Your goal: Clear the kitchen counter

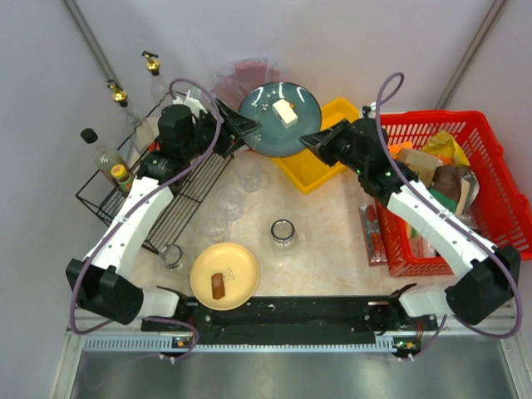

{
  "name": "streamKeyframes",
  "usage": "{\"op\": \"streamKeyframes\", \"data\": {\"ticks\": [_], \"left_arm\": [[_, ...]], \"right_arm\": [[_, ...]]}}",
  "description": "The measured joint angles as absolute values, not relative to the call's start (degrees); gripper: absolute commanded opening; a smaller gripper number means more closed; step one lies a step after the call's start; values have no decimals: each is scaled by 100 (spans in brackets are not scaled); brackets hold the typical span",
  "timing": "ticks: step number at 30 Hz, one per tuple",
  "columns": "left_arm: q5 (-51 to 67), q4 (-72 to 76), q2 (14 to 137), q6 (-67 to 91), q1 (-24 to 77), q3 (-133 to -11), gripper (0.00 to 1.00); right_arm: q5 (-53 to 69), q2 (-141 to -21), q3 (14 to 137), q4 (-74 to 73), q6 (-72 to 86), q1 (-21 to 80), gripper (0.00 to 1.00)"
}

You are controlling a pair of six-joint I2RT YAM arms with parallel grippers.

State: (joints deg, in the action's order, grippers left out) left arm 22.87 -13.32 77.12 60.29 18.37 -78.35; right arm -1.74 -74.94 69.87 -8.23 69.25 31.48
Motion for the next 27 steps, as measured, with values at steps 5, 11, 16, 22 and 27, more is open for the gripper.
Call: {"op": "streamKeyframes", "data": {"ticks": [5,11,16,22,27], "left_arm": [[1959,-1616,7417,5500,1855,-7835,94],[1317,-1927,6486,4753,1855,-7832,96],[923,-2281,5865,4211,1855,-7822,96],[698,-2683,5315,3859,1855,-7483,96],[760,-2652,4845,3776,1855,-6838,95]], "right_arm": [[362,-7940,7463,-1085,6943,2862,0],[456,-8829,8326,-1345,6615,2543,0],[412,-9684,9203,-1326,6333,2493,0],[322,-10652,10313,-1229,5894,2497,0],[172,-11196,10921,-941,5054,2499,0]]}}
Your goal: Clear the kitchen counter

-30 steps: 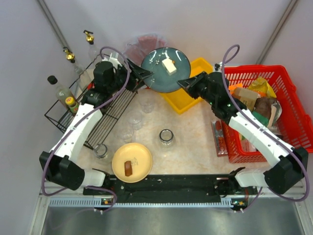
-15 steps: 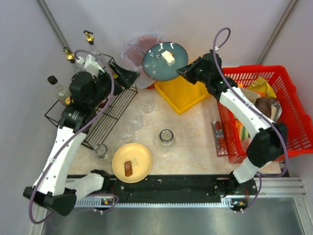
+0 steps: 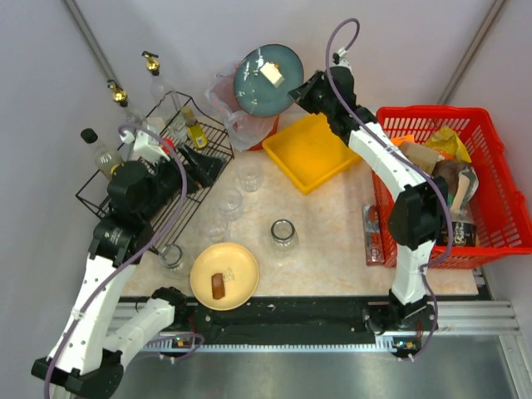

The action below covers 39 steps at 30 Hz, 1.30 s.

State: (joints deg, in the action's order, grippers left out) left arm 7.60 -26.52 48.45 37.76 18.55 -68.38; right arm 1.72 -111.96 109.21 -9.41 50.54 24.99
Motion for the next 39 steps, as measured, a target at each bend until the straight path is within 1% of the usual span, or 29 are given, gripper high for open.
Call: {"op": "streamKeyframes", "data": {"ticks": [3,6,14,18,23,30,39], "left_arm": [[819,-2582,4469,3804,1859,-6226,95],[814,-2585,4230,3881,1859,-5867,95],[762,-2620,3986,3907,1859,-5756,94],[766,-2628,3988,3927,1859,-5749,93],[786,-2714,3988,3940,1859,-5712,93],[784,-2801,3977,3951,1859,-5601,93],[786,-2823,3975,3948,1859,-5590,93]], "right_arm": [[27,-11268,11093,-902,4447,2499,0],[-145,-11279,11155,-718,4073,2499,0],[-976,-11485,11196,141,3301,2652,0],[-1542,-12160,11740,513,2659,2840,0],[-2123,-12945,12350,502,1835,3098,0],[-2359,-13107,12407,473,1393,3218,0],[-2547,-12921,12348,814,1538,3175,0]]}}
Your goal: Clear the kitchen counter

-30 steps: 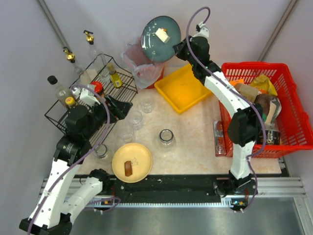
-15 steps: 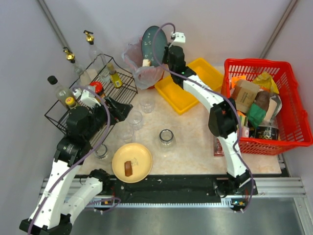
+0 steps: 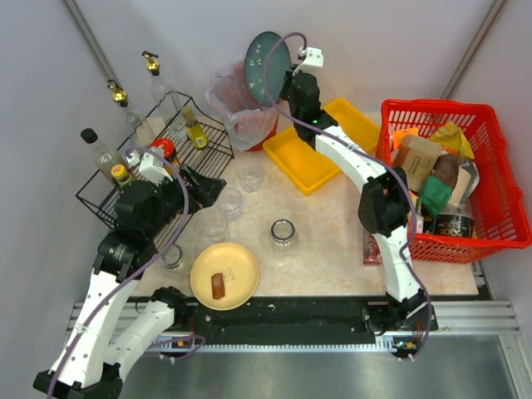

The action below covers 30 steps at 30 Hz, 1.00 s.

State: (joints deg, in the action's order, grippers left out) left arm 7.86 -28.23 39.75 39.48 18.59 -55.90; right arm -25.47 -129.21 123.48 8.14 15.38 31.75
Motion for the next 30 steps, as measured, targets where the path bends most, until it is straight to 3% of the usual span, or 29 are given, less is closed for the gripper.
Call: {"op": "streamKeyframes", "data": {"ticks": [18,30], "left_arm": [[834,-2853,4042,3763,1859,-5592,93],[1007,-2912,4180,3732,1859,-5592,93]], "right_arm": [[-3699,-10202,9417,891,3616,2613,0],[-4268,-9988,8538,-574,4641,2383,0]]}}
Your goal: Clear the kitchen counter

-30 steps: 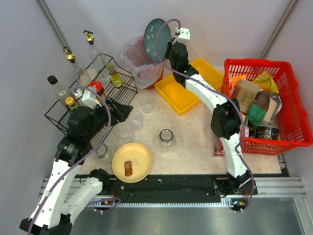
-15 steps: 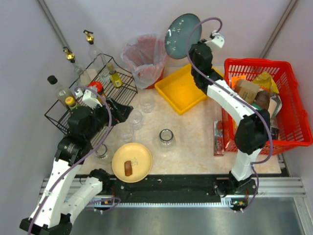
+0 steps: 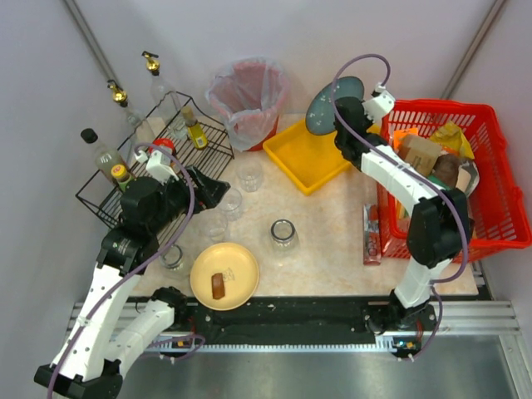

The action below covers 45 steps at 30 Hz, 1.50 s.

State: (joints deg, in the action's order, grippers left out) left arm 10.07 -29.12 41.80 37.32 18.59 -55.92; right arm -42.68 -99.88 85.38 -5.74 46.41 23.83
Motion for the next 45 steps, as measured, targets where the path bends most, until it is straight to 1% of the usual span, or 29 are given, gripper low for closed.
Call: {"op": "streamKeyframes", "data": {"ticks": [7,17,20,22,26,28,29,33,34,35,36,37,39,41,45], "left_arm": [[1007,-2958,4180,3732,1859,-5592,93],[1026,-3009,4228,3734,1859,-5590,93],[1024,-3009,4226,3736,1859,-5590,93],[1022,-3009,4226,3736,1859,-5590,93],[1022,-3011,4215,3734,1859,-5590,93],[1020,-3009,4213,3734,1859,-5590,93],[1017,-3011,4213,3734,1859,-5590,93],[1017,-3009,4211,3734,1859,-5590,93],[1015,-3009,4211,3734,1859,-5583,93],[1011,-3011,4206,3734,1859,-5579,93],[1002,-3011,4200,3736,1859,-5566,93],[1002,-3015,4189,3734,1859,-5557,93],[1002,-3013,4176,3734,1859,-5535,93],[1000,-3013,4174,3736,1859,-5516,93],[1000,-3015,4174,3736,1859,-5468,93]], "right_arm": [[-4088,-10237,8538,-998,5107,2383,0],[-3795,-11104,8549,-1686,5579,2467,0],[-3760,-11183,8643,-1647,5693,2504,1],[-3723,-11203,8672,-1688,5712,2523,7],[-3677,-11277,8735,-1726,5859,2534,30],[-3636,-11321,8757,-1745,5916,2532,38],[-3616,-11343,8757,-1791,5979,2532,39],[-3524,-11432,8753,-1940,6077,2534,41],[-3520,-11443,8746,-1957,6101,2534,43],[-3518,-11450,8739,-1973,6119,2532,47],[-3516,-11456,8733,-1979,6134,2530,55],[-3503,-11459,8722,-1975,6158,2526,66],[-3476,-11459,8694,-1984,6154,2521,77],[-3450,-11463,8665,-2010,6108,2510,82],[-3417,-11465,8663,-1916,5892,2506,84]]}}
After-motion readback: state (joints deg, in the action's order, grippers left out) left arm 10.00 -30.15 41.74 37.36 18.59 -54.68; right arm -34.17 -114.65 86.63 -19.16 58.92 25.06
